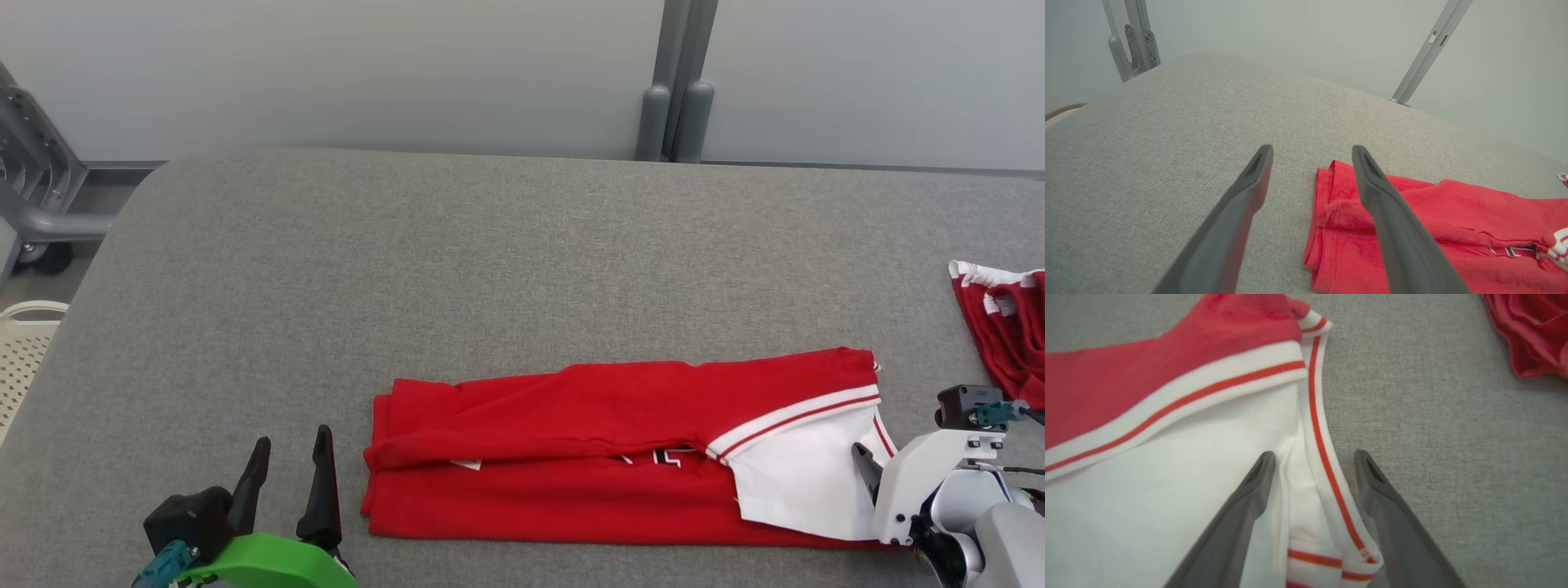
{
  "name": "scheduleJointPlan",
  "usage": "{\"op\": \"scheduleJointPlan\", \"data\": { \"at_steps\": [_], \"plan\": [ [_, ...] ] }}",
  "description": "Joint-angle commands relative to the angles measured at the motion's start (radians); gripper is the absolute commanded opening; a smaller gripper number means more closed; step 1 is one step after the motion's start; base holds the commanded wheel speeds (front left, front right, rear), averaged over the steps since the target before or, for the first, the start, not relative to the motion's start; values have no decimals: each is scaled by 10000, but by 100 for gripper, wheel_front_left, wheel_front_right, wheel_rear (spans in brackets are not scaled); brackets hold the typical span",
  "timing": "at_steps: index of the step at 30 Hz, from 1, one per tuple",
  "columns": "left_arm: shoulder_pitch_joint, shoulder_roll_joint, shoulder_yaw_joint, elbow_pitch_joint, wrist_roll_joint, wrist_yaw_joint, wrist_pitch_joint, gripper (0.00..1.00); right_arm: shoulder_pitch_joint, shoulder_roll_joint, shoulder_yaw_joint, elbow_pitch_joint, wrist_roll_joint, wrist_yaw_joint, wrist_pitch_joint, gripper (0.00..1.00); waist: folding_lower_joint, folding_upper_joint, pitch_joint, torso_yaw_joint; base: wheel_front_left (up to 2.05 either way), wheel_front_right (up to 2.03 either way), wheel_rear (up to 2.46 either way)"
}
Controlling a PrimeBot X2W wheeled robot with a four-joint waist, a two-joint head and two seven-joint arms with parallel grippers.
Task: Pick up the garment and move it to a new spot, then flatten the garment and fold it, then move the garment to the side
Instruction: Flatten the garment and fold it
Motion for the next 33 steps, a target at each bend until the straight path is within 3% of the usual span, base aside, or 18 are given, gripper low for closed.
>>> {"op": "scheduleJointPlan", "data": {
  "at_steps": [1, 6, 7, 8, 10, 11, 23, 33],
  "plan": [
    [-181, -33, 2, 16, 47, -16, -47, 100, -185, -56, 43, 174, -62, 0, 38, 100, 0, 41, 42, 45, 0, 0, 0],
    [-181, -32, 33, 61, 17, -30, -83, 100, -467, 54, 300, 748, 87, 0, 258, 100, 0, 41, 86, 48, 0, 0, 0],
    [-190, -33, 46, 88, 2, -45, -92, 100, -504, 62, 357, 802, 127, 0, 253, 93, 0, 41, 92, 38, 0, 0, 0],
    [-196, -39, 59, 114, -9, -66, -91, 100, -530, 69, 441, 856, 155, 0, 290, 54, 0, 41, 99, 28, 0, 0, 0],
    [-203, -59, 68, 149, -25, -86, -114, 100, -589, 38, 619, 915, 204, 2, 262, 22, 0, 41, 119, 1, 0, 0, 0],
    [-207, -67, 65, 152, -22, -78, -122, 100, -613, 17, 722, 921, 229, 2, 210, 0, 0, 41, 132, -15, 0, 0, 0],
    [-111, -5, 60, 81, -56, 45, -101, 100, -961, -359, 1076, 245, 937, -3, -185, 0, 0, 41, 122, -545, 0, 0, 0],
    [-185, -76, -41, 67, -14, 3, -100, 100, -451, -1277, 225, -1295, 1780, -3, 268, 0, 0, 41, 106, -1167, 0, 0, 0]
  ]
}}
